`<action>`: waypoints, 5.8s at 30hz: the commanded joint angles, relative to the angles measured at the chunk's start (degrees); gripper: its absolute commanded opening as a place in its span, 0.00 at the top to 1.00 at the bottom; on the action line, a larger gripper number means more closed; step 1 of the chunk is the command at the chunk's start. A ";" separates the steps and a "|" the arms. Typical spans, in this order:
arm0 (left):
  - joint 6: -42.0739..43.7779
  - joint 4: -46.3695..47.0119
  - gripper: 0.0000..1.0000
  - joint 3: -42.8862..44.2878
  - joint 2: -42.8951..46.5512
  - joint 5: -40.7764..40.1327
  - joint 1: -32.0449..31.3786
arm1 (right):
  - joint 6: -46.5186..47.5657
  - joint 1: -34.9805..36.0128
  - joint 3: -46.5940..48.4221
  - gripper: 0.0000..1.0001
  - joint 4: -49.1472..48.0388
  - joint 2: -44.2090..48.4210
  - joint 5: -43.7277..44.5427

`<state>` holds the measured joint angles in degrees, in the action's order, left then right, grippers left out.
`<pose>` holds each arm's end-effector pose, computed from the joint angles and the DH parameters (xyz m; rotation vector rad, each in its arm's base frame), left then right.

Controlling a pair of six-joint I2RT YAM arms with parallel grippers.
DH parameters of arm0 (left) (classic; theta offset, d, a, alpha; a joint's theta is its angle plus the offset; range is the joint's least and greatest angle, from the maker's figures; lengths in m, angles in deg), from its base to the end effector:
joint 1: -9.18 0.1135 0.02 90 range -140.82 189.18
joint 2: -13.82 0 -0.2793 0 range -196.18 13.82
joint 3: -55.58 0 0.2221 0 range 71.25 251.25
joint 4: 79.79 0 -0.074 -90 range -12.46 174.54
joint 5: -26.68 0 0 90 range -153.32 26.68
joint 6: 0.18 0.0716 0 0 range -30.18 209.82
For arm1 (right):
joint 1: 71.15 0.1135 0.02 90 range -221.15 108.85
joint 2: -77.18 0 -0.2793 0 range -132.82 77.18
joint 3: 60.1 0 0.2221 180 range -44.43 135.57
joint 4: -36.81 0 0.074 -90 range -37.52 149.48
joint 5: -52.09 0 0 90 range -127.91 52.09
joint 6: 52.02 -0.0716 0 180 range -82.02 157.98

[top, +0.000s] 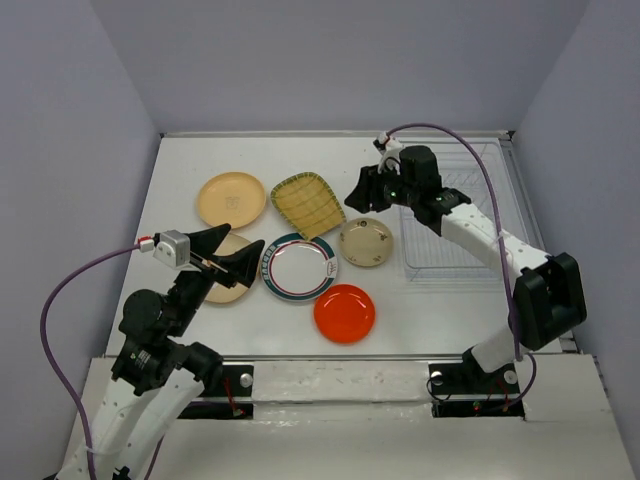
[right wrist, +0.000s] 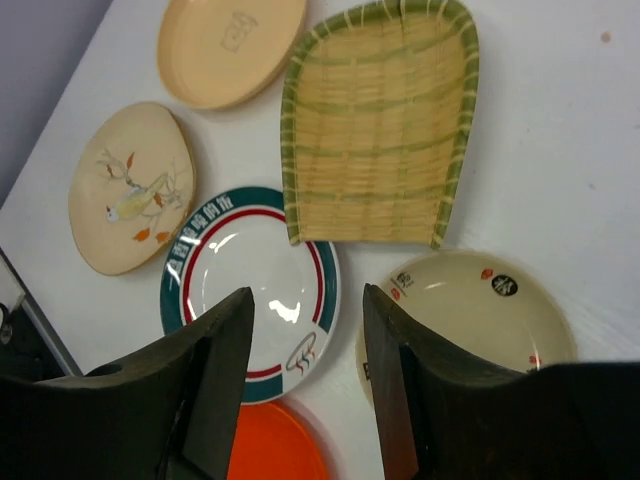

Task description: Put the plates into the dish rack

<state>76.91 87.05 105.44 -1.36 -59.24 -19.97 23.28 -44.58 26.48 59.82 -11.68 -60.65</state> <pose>0.0572 -0.0378 0.3664 0.2360 1.2011 -0.6851 0.3123 0.1871 0.3241 -0.4750 2.0259 0.8493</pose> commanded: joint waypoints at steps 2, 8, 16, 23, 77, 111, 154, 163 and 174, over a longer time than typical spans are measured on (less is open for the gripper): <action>1.04 1.89 0.01 0.70 -0.02 0.67 0.06 | -2.44 5.50 -5.87 0.48 0.75 0.80 2.08; 1.04 1.63 0.01 0.61 -0.38 0.06 0.05 | -13.49 10.17 -13.07 0.59 -6.88 -1.31 8.32; 0.87 1.98 0.01 0.43 -0.64 1.37 0.14 | -22.83 10.17 -19.41 0.55 -13.22 -5.00 12.99; 0.78 2.16 0.01 0.43 -0.55 1.46 0.05 | -25.02 10.17 -18.45 0.54 -17.17 -10.98 8.86; 0.78 2.33 0.01 0.26 10.96 1.20 -2.93 | 19.42 -19.44 9.33 0.93 -0.81 13.90 66.41; 1.39 1.36 0.01 0.43 13.95 -0.65 -8.21 | 39.66 -26.92 4.50 0.93 -8.48 0.09 60.54; -1.33 -2.41 0.01 1.40 7.80 -27.25 -5.75 | -23.15 18.50 -5.09 0.36 -19.60 1.87 26.78; -0.72 -3.12 0.01 1.31 9.21 -29.66 -5.31 | -39.51 27.48 0.88 0.42 -34.39 -24.74 17.75; -0.45 -2.94 0.01 1.05 8.41 -26.05 -5.31 | -45.85 30.65 14.24 0.38 -32.21 -43.05 15.01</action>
<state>75.82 81.69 105.46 7.67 -85.93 -25.58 -18.29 -14.73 37.15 30.68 -51.96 -44.74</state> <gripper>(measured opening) 0.990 0.621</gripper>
